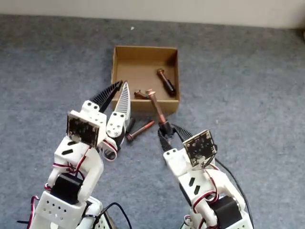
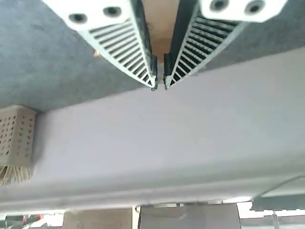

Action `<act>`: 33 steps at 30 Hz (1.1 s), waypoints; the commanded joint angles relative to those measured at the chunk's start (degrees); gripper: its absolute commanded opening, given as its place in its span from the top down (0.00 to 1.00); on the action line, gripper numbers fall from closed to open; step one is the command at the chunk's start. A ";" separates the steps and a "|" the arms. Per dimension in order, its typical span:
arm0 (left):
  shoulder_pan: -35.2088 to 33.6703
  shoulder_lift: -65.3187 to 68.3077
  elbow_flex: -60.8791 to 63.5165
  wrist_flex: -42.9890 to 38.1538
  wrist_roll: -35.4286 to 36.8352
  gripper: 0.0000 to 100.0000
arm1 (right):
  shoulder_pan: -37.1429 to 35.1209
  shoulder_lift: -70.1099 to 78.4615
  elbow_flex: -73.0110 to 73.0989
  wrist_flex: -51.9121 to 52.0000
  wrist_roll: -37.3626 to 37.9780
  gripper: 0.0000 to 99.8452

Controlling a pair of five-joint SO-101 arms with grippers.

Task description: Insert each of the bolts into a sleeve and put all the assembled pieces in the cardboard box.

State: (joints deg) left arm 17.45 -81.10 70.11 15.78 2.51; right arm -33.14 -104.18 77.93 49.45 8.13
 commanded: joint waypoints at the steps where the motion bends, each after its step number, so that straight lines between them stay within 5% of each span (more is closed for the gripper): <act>1: 0.75 0.04 0.57 -5.71 -0.88 0.95 | -2.24 -1.01 -4.62 -0.13 0.35 0.99; 33: 0.31 -0.04 1.36 -5.98 -6.86 0.95 | -2.42 -1.01 -23.52 2.77 0.53 0.99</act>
State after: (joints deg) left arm 17.54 -81.10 76.18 11.21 -3.38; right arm -34.90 -104.26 60.79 52.44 8.13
